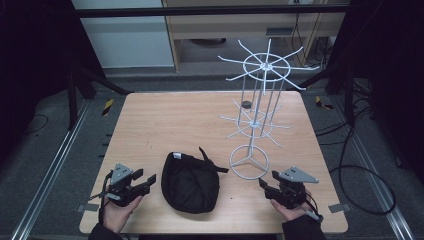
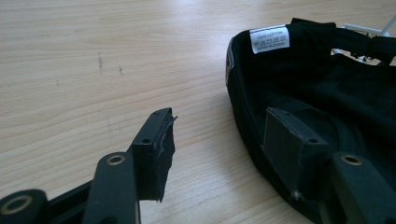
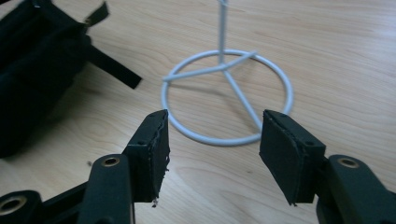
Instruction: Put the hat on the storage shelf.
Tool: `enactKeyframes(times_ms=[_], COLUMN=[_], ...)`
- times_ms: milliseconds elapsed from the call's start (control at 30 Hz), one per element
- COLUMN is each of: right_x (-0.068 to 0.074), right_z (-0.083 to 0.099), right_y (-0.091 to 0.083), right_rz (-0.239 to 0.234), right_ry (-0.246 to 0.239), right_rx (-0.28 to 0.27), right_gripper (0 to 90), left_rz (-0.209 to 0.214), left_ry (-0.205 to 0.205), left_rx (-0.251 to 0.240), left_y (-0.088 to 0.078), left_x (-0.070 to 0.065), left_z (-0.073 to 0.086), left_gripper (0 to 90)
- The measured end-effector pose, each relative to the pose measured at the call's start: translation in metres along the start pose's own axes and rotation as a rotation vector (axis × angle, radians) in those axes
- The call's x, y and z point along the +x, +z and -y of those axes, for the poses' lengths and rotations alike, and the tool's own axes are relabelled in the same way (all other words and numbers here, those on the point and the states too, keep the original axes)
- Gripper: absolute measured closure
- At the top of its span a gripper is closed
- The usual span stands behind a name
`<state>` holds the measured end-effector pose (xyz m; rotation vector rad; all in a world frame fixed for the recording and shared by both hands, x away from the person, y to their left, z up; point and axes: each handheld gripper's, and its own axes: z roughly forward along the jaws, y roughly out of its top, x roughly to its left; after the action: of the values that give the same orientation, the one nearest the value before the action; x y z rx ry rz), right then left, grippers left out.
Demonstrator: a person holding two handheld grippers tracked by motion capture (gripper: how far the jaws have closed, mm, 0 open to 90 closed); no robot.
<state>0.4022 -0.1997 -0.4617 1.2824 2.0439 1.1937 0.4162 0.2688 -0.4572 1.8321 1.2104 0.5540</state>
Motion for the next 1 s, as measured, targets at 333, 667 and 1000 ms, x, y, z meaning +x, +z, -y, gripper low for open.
enactKeyframes(times_ms=[333,667,1000], right_x=[0.04,0.073,0.098], right_z=[-0.011,-0.02,-0.022], right_y=[0.009,0.028,0.039], right_rz=[-0.113,-0.207,-0.271], right_ry=[-0.048,-0.054,-0.051], right_rx=[-0.006,0.014,0.041], right_gripper=[46.3,47.2,45.5], left_rz=[0.025,0.034,0.036], left_ry=[0.026,0.054,0.037], left_rx=[0.015,0.111,0.176], left_y=[0.012,0.03,0.038], left_x=[-0.014,-0.021,-0.025], left_z=[-0.002,0.0,0.003], left_gripper=[45.8,53.7,68.5])
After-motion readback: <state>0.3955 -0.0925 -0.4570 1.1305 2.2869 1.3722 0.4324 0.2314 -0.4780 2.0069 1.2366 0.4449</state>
